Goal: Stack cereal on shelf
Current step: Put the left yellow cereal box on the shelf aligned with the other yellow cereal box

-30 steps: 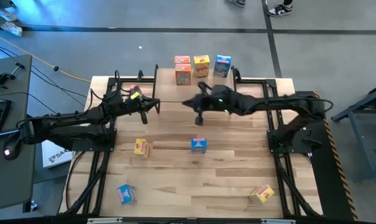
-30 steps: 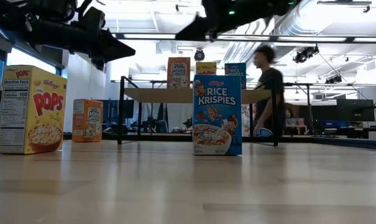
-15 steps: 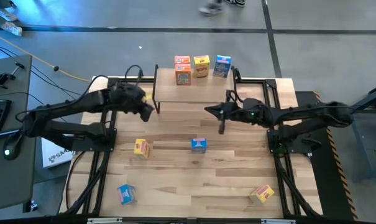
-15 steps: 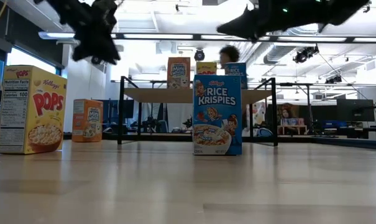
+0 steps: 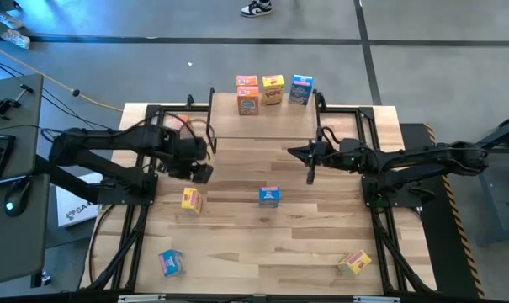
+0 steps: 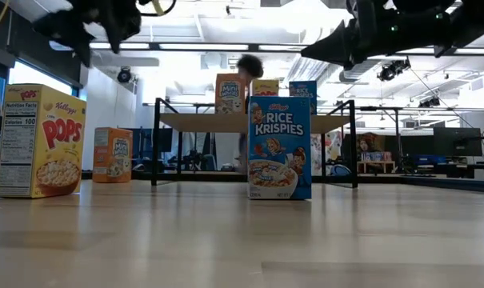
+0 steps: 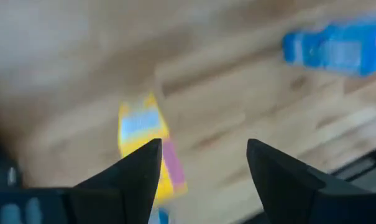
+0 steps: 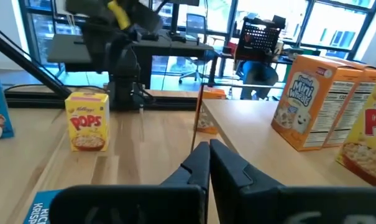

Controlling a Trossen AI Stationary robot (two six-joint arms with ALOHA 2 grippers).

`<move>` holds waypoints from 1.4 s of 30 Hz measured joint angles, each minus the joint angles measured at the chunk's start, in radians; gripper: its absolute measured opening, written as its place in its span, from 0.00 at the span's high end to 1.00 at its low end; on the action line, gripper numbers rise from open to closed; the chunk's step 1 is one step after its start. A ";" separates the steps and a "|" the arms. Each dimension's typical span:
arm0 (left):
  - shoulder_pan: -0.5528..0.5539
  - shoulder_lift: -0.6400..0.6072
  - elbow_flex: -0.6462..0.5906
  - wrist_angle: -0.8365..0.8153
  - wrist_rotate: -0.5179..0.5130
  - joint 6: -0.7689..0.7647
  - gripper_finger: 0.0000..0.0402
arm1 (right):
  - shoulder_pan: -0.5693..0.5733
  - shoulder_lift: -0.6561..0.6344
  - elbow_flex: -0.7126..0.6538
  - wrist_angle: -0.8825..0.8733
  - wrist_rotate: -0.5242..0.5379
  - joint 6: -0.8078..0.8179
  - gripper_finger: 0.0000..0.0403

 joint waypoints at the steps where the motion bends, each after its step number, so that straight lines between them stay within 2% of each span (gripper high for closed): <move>1: -0.020 0.016 0.013 -0.022 0.014 -0.027 0.42 | 0.000 0.000 -0.001 -0.001 -0.008 -0.001 1.00; 3: -0.066 0.037 0.029 -0.043 0.011 -0.082 0.42 | 0.000 0.001 -0.001 -0.001 -0.031 -0.001 1.00; 11: -0.216 0.047 0.032 -0.094 -0.117 -0.333 0.42 | 0.000 0.002 -0.001 -0.002 -0.077 -0.011 1.00; 17: -0.282 0.047 -0.018 -0.073 -0.138 -0.434 0.42 | 0.000 0.002 -0.001 -0.003 -0.079 -0.007 1.00; 23: -0.299 0.048 -0.084 0.007 -0.136 -0.438 0.42 | 0.000 0.002 -0.001 -0.003 -0.084 0.001 1.00; 34: -0.299 0.047 -0.144 0.017 -0.130 -0.445 0.42 | 0.000 0.003 -0.001 -0.002 -0.105 0.000 1.00; 42: -0.299 0.045 -0.195 0.093 -0.122 -0.465 0.42 | 0.000 0.003 -0.001 -0.002 -0.105 0.000 1.00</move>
